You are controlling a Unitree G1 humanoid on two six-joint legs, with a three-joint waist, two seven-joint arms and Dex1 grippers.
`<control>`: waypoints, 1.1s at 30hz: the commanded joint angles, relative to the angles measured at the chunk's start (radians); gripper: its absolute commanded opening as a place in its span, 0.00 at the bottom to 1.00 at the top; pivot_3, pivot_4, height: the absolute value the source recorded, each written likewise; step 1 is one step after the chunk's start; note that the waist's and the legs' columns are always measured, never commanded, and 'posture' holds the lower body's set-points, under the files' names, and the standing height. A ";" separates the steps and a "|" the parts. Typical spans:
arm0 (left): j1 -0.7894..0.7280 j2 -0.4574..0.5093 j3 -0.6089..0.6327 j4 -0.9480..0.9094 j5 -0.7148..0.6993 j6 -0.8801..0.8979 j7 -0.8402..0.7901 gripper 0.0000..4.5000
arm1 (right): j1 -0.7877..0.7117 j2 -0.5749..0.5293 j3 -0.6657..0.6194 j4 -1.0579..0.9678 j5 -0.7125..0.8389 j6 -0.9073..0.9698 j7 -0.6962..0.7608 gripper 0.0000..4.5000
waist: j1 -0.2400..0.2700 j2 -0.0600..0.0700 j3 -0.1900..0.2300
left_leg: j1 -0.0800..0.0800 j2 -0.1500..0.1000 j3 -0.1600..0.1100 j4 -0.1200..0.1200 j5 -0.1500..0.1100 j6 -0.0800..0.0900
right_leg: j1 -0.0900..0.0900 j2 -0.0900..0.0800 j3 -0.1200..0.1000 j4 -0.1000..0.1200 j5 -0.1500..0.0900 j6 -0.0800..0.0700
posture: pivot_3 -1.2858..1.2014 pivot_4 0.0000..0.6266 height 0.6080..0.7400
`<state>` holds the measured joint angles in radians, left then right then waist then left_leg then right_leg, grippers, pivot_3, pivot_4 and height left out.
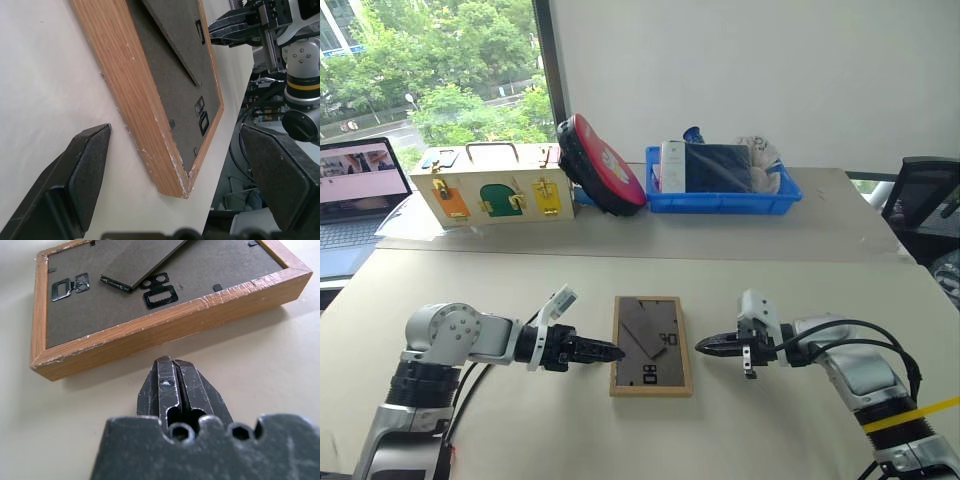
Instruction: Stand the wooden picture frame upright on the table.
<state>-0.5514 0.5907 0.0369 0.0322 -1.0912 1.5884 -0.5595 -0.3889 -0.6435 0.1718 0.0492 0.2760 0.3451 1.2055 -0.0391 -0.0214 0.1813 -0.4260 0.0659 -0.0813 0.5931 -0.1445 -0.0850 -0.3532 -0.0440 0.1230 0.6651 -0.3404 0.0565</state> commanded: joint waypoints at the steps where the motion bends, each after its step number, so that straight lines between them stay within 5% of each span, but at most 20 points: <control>1: 0.012 -0.087 -0.001 -0.026 -0.001 0.026 0.121 0.99 | -0.012 0.040 0.017 -0.028 -0.005 -0.021 -0.026 0.00 | 0.005 0.000 0.000 | 0.000 0.000 0.000 0.000 0.000 0.000 | 0.001 0.000 0.000 0.000 0.000 0.000 | 0.52 0.24 0.96; 8: 0.051 -0.224 0.061 -0.050 -0.069 0.026 0.295 0.99 | -0.020 0.088 0.036 -0.045 -0.017 -0.012 -0.047 0.00 | 0.025 0.000 0.000 | 0.000 -0.001 0.000 0.005 0.001 -0.001 | 0.002 -0.001 0.000 0.000 0.003 0.002 | 0.52 0.24 0.96; 13: 0.084 -0.205 0.081 -0.070 -0.111 0.026 0.343 0.99 | -0.022 0.070 0.026 -0.036 -0.018 -0.016 -0.040 0.00 | 0.024 0.000 0.000 | 0.000 -0.001 0.000 0.006 0.001 -0.001 | 0.002 -0.001 0.000 0.000 0.004 0.003 | 0.52 0.24 0.96; 23: 0.077 -0.131 0.107 -0.033 -0.159 0.026 0.333 0.31 | -0.023 -0.001 -0.038 -0.046 0.005 -0.002 -0.042 0.00 | 0.015 0.000 0.000 | 0.000 -0.001 0.000 0.004 0.001 -0.001 | 0.001 -0.001 0.000 0.000 0.004 0.003 | 0.52 0.24 0.96; 33: 0.052 -0.087 0.077 -0.035 -0.237 0.026 0.168 0.24 | -0.125 -0.058 -0.222 -0.126 0.247 0.277 -0.064 0.00 | -0.009 0.000 0.000 | -0.001 -0.001 0.000 0.004 0.001 -0.002 | 0.000 0.000 0.001 0.000 0.004 0.002 | 0.52 0.24 0.96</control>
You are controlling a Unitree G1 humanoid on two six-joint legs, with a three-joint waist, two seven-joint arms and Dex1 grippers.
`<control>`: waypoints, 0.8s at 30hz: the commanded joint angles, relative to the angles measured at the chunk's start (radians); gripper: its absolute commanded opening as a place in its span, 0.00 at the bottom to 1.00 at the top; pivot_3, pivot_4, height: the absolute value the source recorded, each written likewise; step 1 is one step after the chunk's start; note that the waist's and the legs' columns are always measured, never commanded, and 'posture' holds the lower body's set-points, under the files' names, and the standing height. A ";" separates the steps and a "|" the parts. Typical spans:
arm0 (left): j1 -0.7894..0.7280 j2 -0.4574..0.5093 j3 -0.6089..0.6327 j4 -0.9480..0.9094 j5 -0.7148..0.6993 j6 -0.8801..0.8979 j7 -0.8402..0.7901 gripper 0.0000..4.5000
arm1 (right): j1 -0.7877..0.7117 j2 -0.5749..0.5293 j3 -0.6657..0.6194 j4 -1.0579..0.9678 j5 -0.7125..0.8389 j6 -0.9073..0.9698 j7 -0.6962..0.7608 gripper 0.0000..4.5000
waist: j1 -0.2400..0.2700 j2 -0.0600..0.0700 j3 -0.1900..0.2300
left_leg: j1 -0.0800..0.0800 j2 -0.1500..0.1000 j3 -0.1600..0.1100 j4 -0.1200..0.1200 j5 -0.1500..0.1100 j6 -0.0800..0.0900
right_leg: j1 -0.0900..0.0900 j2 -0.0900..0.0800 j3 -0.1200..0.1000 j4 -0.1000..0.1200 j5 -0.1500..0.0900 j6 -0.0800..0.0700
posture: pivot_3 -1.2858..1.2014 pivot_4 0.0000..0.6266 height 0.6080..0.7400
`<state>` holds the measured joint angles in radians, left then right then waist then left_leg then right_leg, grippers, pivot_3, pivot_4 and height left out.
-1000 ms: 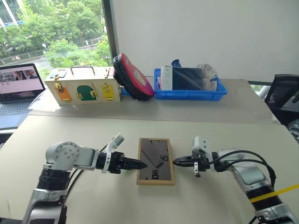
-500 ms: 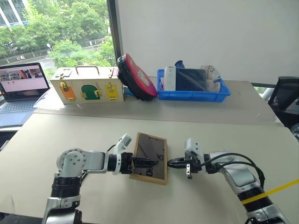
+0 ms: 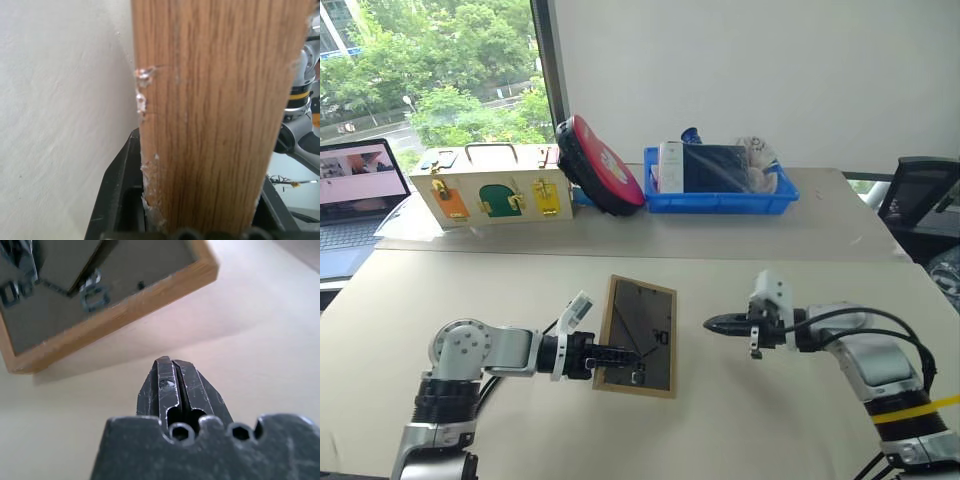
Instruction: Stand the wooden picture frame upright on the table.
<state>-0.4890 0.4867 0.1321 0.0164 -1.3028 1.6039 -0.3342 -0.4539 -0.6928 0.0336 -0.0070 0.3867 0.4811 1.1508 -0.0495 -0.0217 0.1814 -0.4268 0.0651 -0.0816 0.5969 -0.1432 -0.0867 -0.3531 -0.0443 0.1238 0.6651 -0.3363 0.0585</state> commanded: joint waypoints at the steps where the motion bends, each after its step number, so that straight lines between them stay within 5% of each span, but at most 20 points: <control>1: -0.012 0.020 -0.024 -0.023 -0.028 0.011 -0.070 0.24 | -0.081 -0.006 -0.101 -0.076 0.182 0.204 -0.017 0.00 | 0.002 0.000 0.000 | 0.000 0.000 0.000 0.000 0.000 0.000 | 0.000 0.000 0.000 0.000 0.000 0.000 | 0.52 0.24 0.96; 4: -0.019 0.024 -0.043 -0.028 -0.030 0.011 -0.097 0.24 | -0.124 -0.003 -0.103 -0.103 0.268 0.333 -0.019 0.00 | 0.005 0.000 0.000 | -0.002 0.000 0.000 0.000 0.000 0.000 | -0.001 0.000 0.000 -0.001 0.000 0.000 | 0.52 0.24 0.96; 17: -0.019 -0.003 -0.057 -0.094 -0.089 0.011 -0.150 0.24 | -0.158 0.072 0.028 -0.121 0.294 0.449 -0.057 0.90 | 0.007 0.000 0.000 | -0.005 0.000 0.000 0.000 0.000 0.000 | -0.004 0.000 -0.001 -0.001 0.000 0.000 | 0.52 0.24 0.96; 24: -0.023 -0.029 -0.055 -0.092 -0.085 0.010 -0.129 0.24 | -0.171 0.117 0.045 -0.151 0.349 0.473 -0.024 0.90 | 0.006 0.000 0.001 | -0.005 0.000 0.000 0.000 0.000 0.000 | -0.004 0.000 -0.001 -0.001 0.000 0.000 | 0.52 0.24 0.96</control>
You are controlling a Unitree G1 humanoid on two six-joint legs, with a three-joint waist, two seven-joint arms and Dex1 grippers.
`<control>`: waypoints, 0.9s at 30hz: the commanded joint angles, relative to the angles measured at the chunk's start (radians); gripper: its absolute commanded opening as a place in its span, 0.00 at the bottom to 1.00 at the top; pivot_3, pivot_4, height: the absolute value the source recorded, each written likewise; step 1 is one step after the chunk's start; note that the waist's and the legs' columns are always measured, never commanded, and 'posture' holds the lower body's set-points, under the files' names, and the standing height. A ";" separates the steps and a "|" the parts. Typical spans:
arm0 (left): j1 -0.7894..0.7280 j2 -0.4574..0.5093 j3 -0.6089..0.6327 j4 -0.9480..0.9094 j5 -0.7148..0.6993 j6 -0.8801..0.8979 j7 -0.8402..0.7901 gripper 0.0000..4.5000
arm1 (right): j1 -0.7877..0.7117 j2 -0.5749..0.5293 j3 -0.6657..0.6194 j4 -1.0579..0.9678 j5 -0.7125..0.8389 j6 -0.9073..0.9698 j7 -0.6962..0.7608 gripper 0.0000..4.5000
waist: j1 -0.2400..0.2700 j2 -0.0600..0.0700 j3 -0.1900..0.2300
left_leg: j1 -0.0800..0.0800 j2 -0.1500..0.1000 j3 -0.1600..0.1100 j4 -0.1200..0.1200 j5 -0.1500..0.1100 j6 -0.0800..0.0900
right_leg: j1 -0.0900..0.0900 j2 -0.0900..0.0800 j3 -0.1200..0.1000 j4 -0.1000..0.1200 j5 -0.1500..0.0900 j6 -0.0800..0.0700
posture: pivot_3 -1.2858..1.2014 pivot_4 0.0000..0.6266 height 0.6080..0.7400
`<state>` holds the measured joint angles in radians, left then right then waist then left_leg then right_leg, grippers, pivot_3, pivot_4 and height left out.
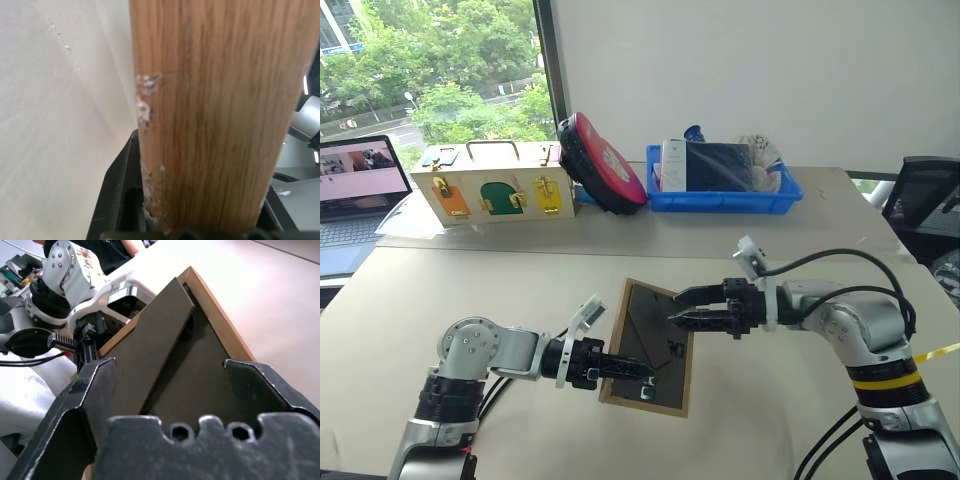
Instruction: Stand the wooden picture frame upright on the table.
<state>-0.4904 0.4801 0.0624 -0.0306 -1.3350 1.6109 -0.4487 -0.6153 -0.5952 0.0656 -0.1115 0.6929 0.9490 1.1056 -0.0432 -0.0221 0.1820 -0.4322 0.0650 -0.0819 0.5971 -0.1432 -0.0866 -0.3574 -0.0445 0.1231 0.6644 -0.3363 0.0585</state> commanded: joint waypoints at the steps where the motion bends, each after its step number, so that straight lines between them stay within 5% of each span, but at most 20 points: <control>1: -0.022 -0.024 0.014 -0.046 -0.053 0.003 -0.013 0.24 | -0.010 0.027 0.015 -0.050 0.047 0.005 0.023 0.90 | 0.000 0.000 0.000 | 0.000 0.000 0.000 0.000 0.000 0.000 | 0.000 0.000 0.000 0.000 0.000 0.000 | 0.52 0.24 0.96; 10: -0.029 -0.018 0.013 -0.036 -0.054 0.004 -0.020 0.24 | -0.007 0.031 0.026 -0.090 0.095 0.022 0.048 0.90 | 0.000 0.000 0.000 | 0.000 0.000 0.000 0.000 0.000 0.000 | 0.000 0.000 0.000 0.000 0.000 0.000 | 0.52 0.24 0.96; 16: -0.046 0.015 0.075 0.012 -0.039 -0.003 -0.022 0.24 | 0.044 -0.064 -0.068 -0.168 0.217 0.069 0.101 0.90 | 0.004 0.000 0.000 | 0.000 0.000 0.000 0.000 0.000 0.000 | 0.000 0.000 0.000 0.000 0.000 0.000 | 0.52 0.24 0.96; 27: -0.035 0.003 0.075 0.050 -0.073 0.004 -0.012 0.24 | 0.101 -0.098 -0.123 -0.233 0.258 0.048 0.028 0.90 | 0.000 0.000 0.000 | 0.000 0.000 0.000 0.000 0.000 0.000 | 0.000 0.000 0.000 0.000 0.000 0.000 | 0.52 0.24 0.96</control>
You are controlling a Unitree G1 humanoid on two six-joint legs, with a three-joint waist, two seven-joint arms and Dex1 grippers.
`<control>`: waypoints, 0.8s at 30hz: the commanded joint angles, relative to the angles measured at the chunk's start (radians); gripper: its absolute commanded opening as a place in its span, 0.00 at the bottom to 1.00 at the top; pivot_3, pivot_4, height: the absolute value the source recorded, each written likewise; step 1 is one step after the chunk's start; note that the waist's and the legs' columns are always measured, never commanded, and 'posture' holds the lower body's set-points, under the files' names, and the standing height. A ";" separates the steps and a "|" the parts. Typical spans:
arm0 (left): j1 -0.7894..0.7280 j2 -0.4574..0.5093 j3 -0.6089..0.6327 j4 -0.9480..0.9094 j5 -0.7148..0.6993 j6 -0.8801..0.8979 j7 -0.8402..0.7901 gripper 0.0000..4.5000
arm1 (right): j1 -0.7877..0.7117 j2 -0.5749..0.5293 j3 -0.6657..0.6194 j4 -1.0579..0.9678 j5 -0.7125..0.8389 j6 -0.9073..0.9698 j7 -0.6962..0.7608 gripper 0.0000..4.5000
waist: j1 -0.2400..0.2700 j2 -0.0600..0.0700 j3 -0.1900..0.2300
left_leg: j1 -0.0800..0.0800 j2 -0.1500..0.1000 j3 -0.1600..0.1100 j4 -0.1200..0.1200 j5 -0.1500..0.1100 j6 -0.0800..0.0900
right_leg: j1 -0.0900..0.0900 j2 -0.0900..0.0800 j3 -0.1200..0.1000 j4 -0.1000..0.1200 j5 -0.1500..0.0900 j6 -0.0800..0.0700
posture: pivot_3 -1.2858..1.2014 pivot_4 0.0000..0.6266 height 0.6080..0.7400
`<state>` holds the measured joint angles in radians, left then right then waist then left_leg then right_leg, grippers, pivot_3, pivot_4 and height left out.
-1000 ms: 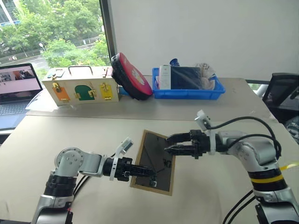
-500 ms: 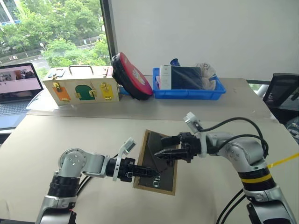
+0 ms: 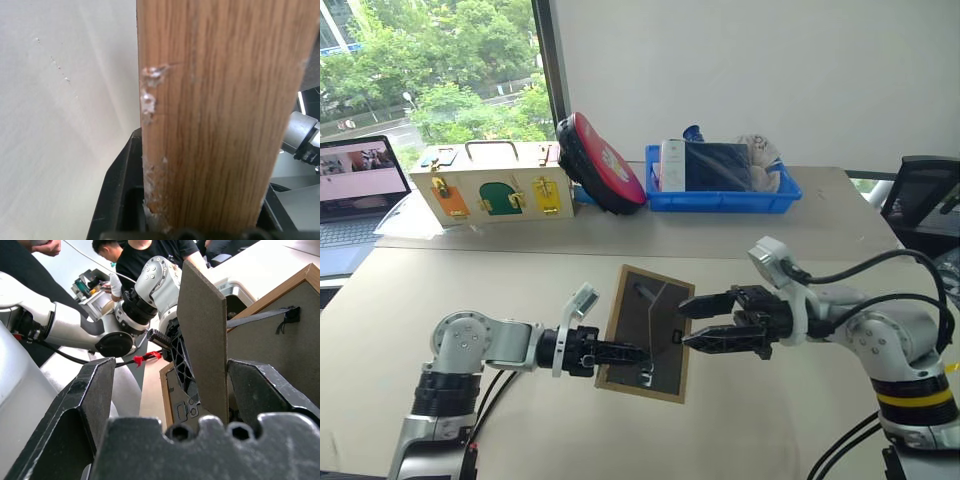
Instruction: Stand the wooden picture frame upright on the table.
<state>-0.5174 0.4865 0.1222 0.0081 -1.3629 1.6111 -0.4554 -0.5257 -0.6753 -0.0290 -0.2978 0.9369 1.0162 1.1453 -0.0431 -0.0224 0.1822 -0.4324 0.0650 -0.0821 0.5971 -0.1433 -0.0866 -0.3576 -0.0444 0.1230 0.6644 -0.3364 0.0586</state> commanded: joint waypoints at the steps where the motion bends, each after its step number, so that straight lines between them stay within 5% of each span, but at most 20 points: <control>1: -0.012 0.001 0.013 0.025 -0.069 0.003 -0.003 0.24 | 0.025 -0.040 -0.022 -0.038 -0.034 -0.047 -0.022 0.90 | 0.000 0.000 0.000 | 0.000 0.000 0.000 0.000 0.000 0.000 | 0.000 0.000 0.000 0.000 0.000 0.000 | 0.52 0.24 0.96; 8: -0.027 0.046 -0.022 0.096 -0.237 0.003 -0.004 0.24 | 0.055 -0.147 -0.027 0.119 -0.319 -0.321 -0.062 0.90 | 0.001 -0.001 0.001 | -0.001 0.000 0.000 0.001 0.000 0.000 | -0.002 0.000 0.000 0.000 0.000 0.000 | 0.52 0.24 0.96; 18: -0.091 0.088 -0.037 0.364 -0.524 -0.062 0.035 0.24 | 0.037 -0.141 0.026 0.257 -0.795 -1.220 -0.130 0.90 | 0.003 -0.001 0.001 | -0.002 0.000 0.000 0.000 0.000 0.000 | -0.003 0.000 0.000 0.000 0.000 0.000 | 0.52 0.24 0.96; 24: -0.130 0.124 -0.100 0.424 -0.606 -0.043 0.020 0.24 | 0.051 -0.126 0.035 0.316 -1.144 -1.766 -0.364 0.90 | 0.002 -0.001 0.001 | -0.003 0.000 0.000 0.000 0.001 -0.001 | -0.003 0.000 0.000 0.001 0.000 0.000 | 0.52 0.24 0.96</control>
<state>-0.6210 0.6101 0.0324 0.4341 -1.9096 1.5547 -0.4075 -0.4827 -0.8041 0.0251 0.0203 -0.1024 -0.5823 0.8723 -0.0408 -0.0231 0.1835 -0.4350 0.0647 -0.0821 0.5973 -0.1426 -0.0874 -0.3607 -0.0446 0.1228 0.6653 -0.3364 0.0587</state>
